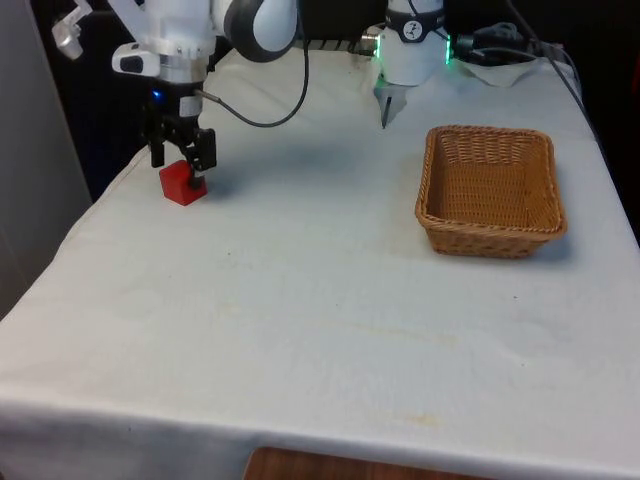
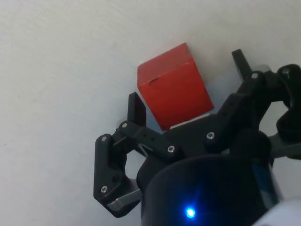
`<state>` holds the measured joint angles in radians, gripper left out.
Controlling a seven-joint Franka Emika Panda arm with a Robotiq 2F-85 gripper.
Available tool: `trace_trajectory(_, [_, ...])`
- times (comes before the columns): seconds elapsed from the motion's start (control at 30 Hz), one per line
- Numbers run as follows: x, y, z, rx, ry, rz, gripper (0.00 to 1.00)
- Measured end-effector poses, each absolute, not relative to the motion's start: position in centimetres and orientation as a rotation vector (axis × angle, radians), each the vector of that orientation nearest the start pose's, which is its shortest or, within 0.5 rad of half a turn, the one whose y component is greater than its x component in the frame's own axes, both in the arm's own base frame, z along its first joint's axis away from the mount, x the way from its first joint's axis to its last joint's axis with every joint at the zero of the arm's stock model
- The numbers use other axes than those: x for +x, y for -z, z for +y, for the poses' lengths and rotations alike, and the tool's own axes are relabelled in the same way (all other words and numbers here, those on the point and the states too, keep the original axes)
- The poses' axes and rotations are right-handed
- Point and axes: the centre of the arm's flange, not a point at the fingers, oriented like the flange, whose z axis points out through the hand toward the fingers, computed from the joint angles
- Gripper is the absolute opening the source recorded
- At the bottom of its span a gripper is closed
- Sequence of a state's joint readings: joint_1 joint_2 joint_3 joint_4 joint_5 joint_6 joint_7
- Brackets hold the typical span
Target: Pick up the cube and place it into the basket.
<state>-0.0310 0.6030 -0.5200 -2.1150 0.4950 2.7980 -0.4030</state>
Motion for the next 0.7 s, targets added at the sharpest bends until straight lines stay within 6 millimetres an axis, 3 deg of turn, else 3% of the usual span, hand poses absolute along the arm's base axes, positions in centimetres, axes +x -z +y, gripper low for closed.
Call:
trace_trajectory(0.27, [48.94,-17.63,-32.25,-3.182,0.243,0.823,1.00])
trace_trajectory(0.3, [48.99,-17.56,-32.15,-3.181,0.242,0.825,0.96])
trace_trajectory(0.37, [48.98,-17.53,-32.09,-3.179,0.241,0.828,0.79])
trace_trajectory(0.47, [49.01,-17.53,-32.04,-3.179,0.241,0.830,0.45])
trace_trajectory(0.5, [48.97,-17.49,-32.03,-3.178,0.239,0.831,0.45])
trace_trajectory(0.57, [49.00,-17.49,-31.98,-3.177,0.240,0.833,0.22])
trace_trajectory(0.6, [48.99,-17.56,-32.03,-3.177,0.242,0.836,0.01])
trace_trajectory(0.7, [48.99,-17.56,-32.03,-3.176,0.242,0.838,0.02])
